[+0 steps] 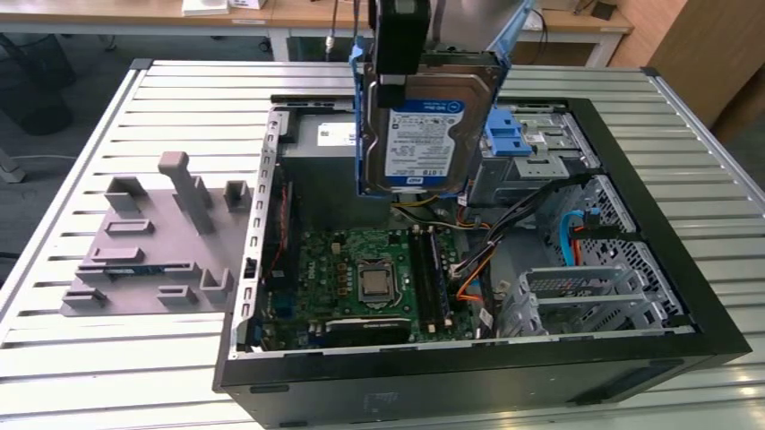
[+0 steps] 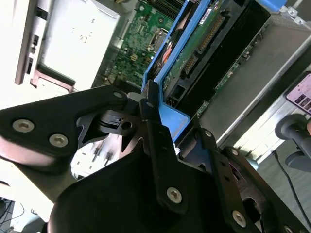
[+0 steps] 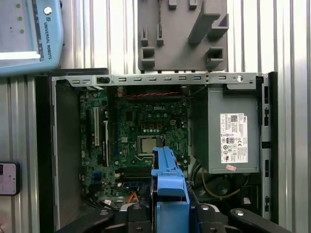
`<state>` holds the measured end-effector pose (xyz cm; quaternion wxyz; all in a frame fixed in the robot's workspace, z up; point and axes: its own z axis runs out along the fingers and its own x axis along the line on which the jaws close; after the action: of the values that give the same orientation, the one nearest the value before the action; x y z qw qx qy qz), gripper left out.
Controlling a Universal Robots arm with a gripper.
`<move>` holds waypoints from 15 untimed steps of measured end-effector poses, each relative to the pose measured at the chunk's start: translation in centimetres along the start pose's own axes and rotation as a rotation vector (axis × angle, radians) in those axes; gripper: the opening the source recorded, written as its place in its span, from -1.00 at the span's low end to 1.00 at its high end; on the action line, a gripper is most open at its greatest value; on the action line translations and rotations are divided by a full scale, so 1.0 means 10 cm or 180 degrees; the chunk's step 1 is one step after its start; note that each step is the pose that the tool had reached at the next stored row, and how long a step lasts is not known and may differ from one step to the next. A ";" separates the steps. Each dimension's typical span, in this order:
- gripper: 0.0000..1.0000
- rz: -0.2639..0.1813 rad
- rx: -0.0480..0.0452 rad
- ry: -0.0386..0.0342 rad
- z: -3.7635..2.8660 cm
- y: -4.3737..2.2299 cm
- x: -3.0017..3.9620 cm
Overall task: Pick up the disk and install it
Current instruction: 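Insert the disk into the insertion slot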
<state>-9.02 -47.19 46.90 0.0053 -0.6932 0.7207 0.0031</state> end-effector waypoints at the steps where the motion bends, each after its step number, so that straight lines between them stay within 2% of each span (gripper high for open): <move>1: -0.27 0.0000 0.0000 0.0000 0.002 -0.002 0.043; 6: -0.27 0.0000 0.0000 0.0000 0.009 -0.010 0.251; 8: -0.27 0.0000 0.0000 0.0000 0.013 -0.032 0.307; 10: -0.27 0.0000 0.0000 -0.0001 0.016 -0.093 0.324; 13: -0.27 0.0000 0.0000 0.0000 0.019 -0.221 0.332; 15: -0.27 -0.0001 0.0000 0.0000 0.021 -0.259 0.355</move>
<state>-6.57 -50.83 46.66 0.0052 -0.6933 0.7206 0.0031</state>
